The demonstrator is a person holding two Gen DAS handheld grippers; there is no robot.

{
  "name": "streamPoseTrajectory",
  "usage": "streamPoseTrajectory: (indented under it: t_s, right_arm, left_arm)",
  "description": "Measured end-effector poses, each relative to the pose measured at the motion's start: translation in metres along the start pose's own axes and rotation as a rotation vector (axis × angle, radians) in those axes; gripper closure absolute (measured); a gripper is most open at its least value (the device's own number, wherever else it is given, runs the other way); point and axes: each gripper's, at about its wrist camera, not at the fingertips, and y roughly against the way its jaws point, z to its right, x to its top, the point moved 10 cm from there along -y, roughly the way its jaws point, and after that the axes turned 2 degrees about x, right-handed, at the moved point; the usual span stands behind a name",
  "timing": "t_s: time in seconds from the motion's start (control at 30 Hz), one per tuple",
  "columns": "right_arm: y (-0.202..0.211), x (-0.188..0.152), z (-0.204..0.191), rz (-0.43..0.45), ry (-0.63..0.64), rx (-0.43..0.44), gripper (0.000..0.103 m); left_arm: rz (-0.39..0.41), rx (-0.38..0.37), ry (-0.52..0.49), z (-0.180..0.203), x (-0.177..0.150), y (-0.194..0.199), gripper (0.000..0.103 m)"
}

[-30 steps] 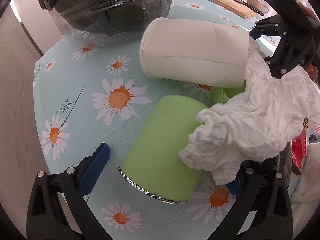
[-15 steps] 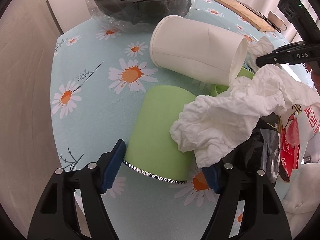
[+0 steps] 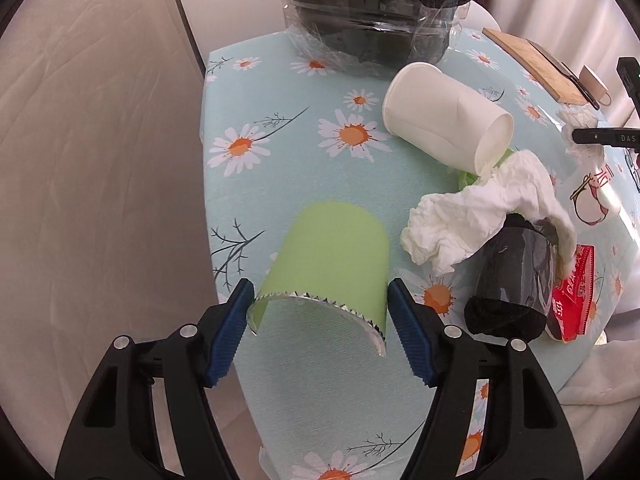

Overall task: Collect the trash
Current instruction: 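Carry the green cup and tissue over the bin and release both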

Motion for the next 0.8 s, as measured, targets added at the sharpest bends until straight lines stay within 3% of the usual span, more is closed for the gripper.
streamPoseTrajectory:
  t_s: [0.37, 0.5, 0.8]
  right_arm:
    - [0.024, 0.009, -0.003, 0.089, -0.01, 0.047, 0.077]
    - [0.031, 0.019, -0.005, 0.113, -0.006, 0.043, 0.077]
    - [0.065, 0.07, -0.026, 0.195, 0.049, 0.034, 0.077]
  left_arm:
    - [0.03, 0.052, -0.007, -0.012, 0.02, 0.025, 0.037]
    - [0.056, 0.032, 0.003, -0.01, 0.032, 0.033, 0.037]
    - [0.14, 0.018, -0.003, -0.008, 0.077, 0.057, 0.039]
